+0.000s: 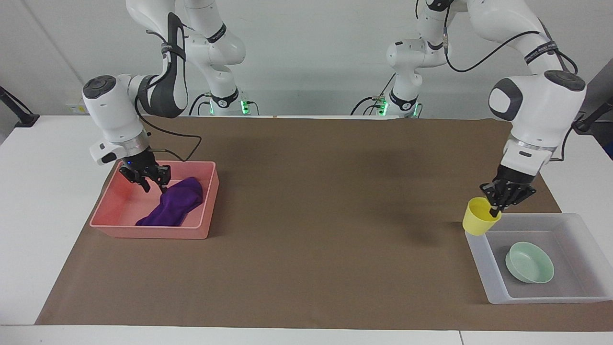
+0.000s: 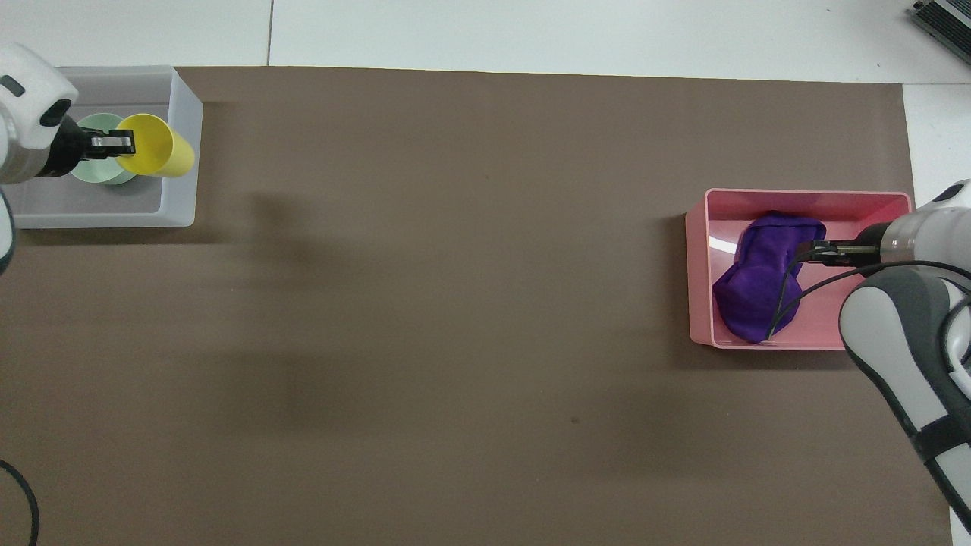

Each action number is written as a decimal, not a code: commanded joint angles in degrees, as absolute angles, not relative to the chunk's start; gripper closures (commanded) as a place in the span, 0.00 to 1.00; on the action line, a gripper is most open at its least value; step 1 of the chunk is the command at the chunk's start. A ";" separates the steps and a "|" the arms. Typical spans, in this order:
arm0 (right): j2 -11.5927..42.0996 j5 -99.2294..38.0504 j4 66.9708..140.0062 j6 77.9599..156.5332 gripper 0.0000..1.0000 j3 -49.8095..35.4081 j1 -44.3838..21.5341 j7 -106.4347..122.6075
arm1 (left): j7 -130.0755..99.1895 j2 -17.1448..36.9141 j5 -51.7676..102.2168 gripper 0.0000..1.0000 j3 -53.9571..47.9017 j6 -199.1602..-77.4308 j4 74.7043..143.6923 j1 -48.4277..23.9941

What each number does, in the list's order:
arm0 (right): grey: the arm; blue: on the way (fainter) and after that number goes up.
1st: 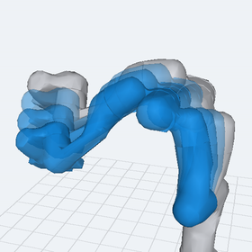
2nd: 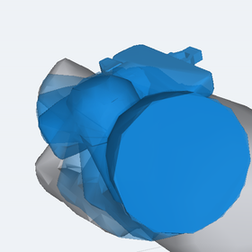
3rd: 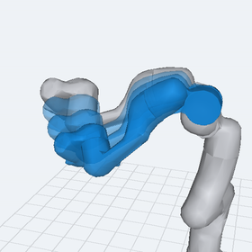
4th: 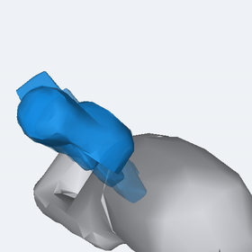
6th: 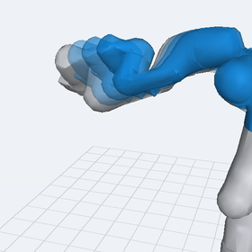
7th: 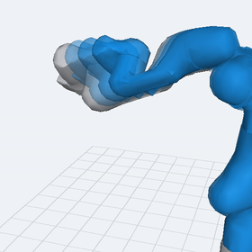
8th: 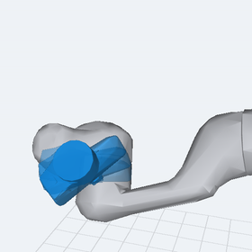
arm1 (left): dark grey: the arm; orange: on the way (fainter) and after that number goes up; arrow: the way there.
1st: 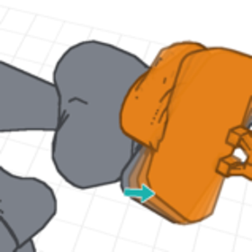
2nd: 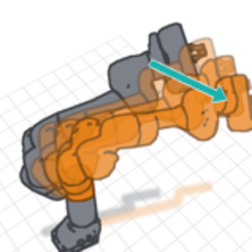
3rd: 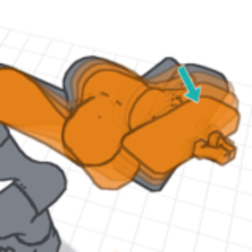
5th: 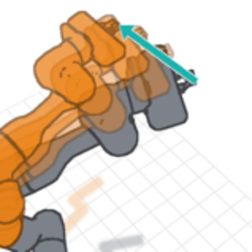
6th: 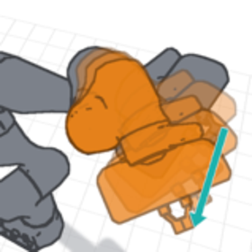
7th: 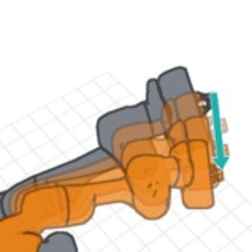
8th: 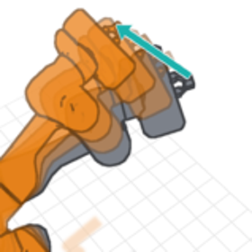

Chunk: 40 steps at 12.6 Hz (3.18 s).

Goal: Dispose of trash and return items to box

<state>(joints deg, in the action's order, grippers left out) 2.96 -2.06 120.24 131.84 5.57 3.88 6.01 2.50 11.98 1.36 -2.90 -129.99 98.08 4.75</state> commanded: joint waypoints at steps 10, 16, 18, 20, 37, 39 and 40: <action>1.85 0.52 114.17 126.22 0.00 4.75 -0.78 -6.13 | 13.62 36.65 2.81 1.00 -9.84 -125.85 71.45 21.27; 0.26 2.55 108.84 118.25 0.00 4.57 -4.31 -12.04 | 14.94 37.00 2.72 1.00 -9.58 -125.24 73.82 22.67; 0.18 2.55 103.12 110.86 0.00 4.22 -4.31 -11.95 | 15.03 36.56 2.81 1.00 -9.58 -124.72 75.40 22.50; -1.31 2.55 100.12 105.93 0.00 4.22 -4.22 -11.87 | 15.12 35.78 2.90 1.00 -9.67 -125.77 77.51 22.33; -4.48 1.85 93.78 90.70 0.00 4.92 -2.99 -5.37 | 21.36 23.85 2.20 0.00 -9.40 -126.03 86.45 17.94; -4.48 1.85 93.78 90.70 0.00 4.92 -2.99 -5.01 | 21.01 18.48 2.11 0.00 -9.32 -124.64 91.21 15.04; -4.22 1.93 93.69 90.70 0.00 4.92 -2.99 -4.23 | 20.92 15.85 2.11 0.00 -9.40 -124.19 93.84 14.77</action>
